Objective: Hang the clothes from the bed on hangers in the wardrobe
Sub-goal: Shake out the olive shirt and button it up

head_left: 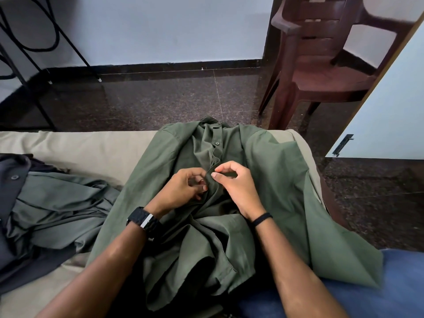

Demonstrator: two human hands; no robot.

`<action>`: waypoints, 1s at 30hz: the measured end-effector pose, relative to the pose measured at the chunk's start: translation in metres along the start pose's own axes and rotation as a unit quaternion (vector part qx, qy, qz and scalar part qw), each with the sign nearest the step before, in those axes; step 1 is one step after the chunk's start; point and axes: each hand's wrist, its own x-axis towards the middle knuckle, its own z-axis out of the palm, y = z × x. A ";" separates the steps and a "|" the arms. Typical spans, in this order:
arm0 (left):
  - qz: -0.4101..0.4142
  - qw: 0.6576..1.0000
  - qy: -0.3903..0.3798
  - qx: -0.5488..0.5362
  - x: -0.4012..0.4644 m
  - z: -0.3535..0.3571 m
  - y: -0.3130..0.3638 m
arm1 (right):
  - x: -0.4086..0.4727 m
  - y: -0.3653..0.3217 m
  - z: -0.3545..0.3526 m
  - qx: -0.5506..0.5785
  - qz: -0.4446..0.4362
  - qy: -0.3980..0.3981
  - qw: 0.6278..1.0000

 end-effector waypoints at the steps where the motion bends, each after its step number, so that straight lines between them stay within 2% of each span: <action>1: 0.001 1.000 0.005 -0.010 -0.001 -0.001 0.001 | -0.001 0.000 -0.001 -0.094 -0.039 0.033 0.994; 3: -0.001 0.999 0.016 -0.040 -0.005 -0.001 0.003 | -0.005 -0.004 -0.001 -0.202 -0.116 0.082 0.969; 6: 0.005 0.999 0.003 -0.051 -0.009 0.000 0.006 | -0.018 -0.012 0.005 -0.205 -0.157 0.086 0.962; 13: -0.002 0.997 0.021 -0.077 -0.011 0.000 0.012 | -0.037 -0.012 0.009 -0.171 -0.085 0.049 0.980; 17: -0.019 0.995 0.029 -0.095 -0.014 0.004 0.017 | -0.039 -0.011 0.012 -0.172 -0.078 0.061 0.980; 23: -0.037 0.985 0.087 -0.144 -0.019 0.010 0.024 | -0.044 -0.011 0.008 -0.096 -0.050 0.094 0.990; 30: -0.021 0.995 0.086 -0.040 -0.020 0.019 0.019 | -0.042 -0.009 0.009 -0.044 -0.010 0.120 0.992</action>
